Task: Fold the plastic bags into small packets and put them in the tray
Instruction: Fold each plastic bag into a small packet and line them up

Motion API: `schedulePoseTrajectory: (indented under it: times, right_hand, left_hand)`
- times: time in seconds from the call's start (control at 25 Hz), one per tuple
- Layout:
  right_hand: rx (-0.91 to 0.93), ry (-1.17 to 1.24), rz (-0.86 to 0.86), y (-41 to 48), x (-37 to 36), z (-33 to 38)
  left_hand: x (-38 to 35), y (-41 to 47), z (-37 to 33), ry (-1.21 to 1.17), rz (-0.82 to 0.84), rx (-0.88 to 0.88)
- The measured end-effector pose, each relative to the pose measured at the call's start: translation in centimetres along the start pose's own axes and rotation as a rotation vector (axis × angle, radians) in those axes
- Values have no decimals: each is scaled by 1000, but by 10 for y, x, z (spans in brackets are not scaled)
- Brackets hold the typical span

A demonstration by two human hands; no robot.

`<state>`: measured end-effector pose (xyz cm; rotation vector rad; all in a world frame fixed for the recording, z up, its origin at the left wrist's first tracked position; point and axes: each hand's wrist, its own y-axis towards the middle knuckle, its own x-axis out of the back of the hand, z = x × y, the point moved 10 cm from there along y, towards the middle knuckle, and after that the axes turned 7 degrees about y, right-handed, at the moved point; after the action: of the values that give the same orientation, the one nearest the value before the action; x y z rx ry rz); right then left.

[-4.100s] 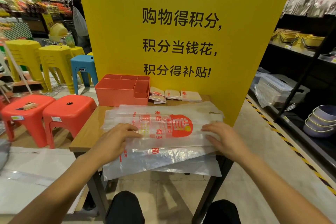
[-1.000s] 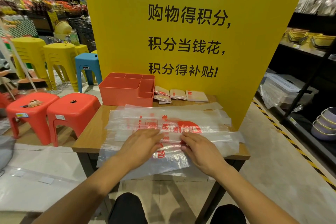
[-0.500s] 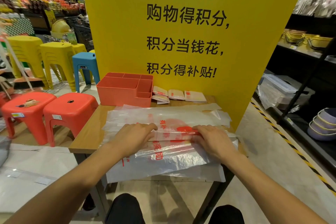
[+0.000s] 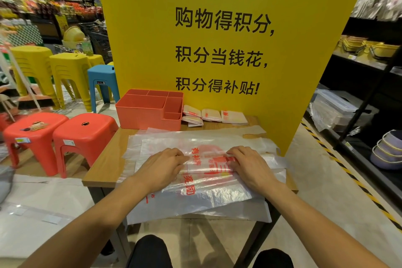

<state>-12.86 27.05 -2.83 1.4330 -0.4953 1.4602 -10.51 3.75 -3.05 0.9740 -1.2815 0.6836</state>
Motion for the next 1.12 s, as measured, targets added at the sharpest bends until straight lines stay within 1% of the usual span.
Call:
schedulePoseTrajectory:
  times: [0.2,0.44,0.52,0.6,0.68,0.88,1.0,1.12]
  right_hand:
    - [-45,89,4,1,-5,-5]
    - [-11,54,139,-6,-11,-9]
    - [1,42,131,-6,-8,-10]
    - [33,42,82,-5,0,-7]
    - [55,54,32,-5,9,-4]
    - [-42,67,19,0,25,-9]
    - [-57,83,33,4,23,-7]
    - [-58,57,29,4,13,-10]
  left_hand:
    - [-4,-2,-3,46,28,-3]
    - [0,-5,-5,108,-24,-68]
    - [3,-5,-4,124,-55,-70]
    - [7,-5,-2,117,-76,-54]
    - [12,-6,-1,89,-53,-28]
    - [22,-1,6,141,-6,11]
    - [14,9,16,30,76,47]
    - [-2,18,23,-20,145,61]
